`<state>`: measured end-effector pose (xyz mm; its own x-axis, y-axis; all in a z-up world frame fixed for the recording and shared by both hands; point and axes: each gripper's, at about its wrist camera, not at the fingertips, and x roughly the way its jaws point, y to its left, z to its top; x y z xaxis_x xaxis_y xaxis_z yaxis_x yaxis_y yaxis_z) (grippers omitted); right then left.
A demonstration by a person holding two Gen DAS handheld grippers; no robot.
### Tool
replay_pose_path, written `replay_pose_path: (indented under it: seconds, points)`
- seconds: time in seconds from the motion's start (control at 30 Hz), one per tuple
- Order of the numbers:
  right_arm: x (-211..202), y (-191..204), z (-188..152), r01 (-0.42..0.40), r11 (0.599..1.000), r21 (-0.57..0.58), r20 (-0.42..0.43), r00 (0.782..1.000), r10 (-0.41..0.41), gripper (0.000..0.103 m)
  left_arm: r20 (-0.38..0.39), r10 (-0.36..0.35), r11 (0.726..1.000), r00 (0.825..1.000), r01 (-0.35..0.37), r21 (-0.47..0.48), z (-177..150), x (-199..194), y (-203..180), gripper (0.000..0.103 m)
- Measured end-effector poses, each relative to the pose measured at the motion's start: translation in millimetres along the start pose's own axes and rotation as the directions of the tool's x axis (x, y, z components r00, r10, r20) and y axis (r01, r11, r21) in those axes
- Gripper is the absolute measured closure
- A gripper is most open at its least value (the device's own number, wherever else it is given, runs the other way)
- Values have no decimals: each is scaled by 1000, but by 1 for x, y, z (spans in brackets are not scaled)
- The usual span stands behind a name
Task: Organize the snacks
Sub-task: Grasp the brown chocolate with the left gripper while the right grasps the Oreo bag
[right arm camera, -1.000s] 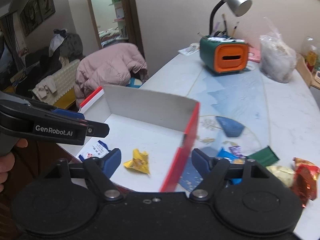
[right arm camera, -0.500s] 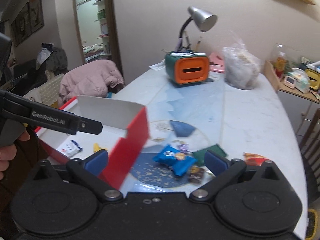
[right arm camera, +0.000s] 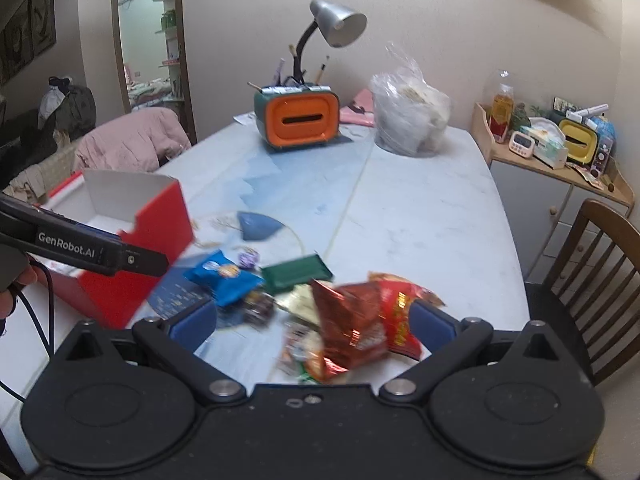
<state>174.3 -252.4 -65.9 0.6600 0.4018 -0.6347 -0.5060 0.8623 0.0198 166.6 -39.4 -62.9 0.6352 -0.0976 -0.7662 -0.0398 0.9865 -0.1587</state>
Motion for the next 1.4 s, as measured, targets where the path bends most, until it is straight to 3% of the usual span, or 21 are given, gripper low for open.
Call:
replay_pose_path:
  seconds: [0.3, 0.43, 0.63, 1.13, 1.27, 1.4]
  points:
    - [31, -46, -10, -66, 998, -10, -66, 996, 65, 3, -68, 9, 1000, 998, -8, 17, -3, 53, -24, 27]
    - [51, -61, -12, -118, 993, -3, -105, 988, 117, 10, -96, 8, 1000, 995, -8, 3, -4, 73, -25, 27]
    - [76, -66, -12, -177, 983, -40, -150, 974, 169, 22, -120, 5, 999, 993, -9, -32, 0, 96, -25, 27]
    - [114, -75, -8, -239, 970, -41, -197, 954, 227, 34, -155, 26, 999, 988, -32, -36, 7, 133, -30, 32]
    - [120, -75, -8, -247, 969, -19, -200, 950, 238, 40, -164, 27, 999, 986, -33, -37, 7, 137, -30, 39]
    - [121, -73, -9, -236, 971, -19, -192, 954, 229, 46, -188, 41, 998, 981, -49, -37, 5, 143, -28, 52]
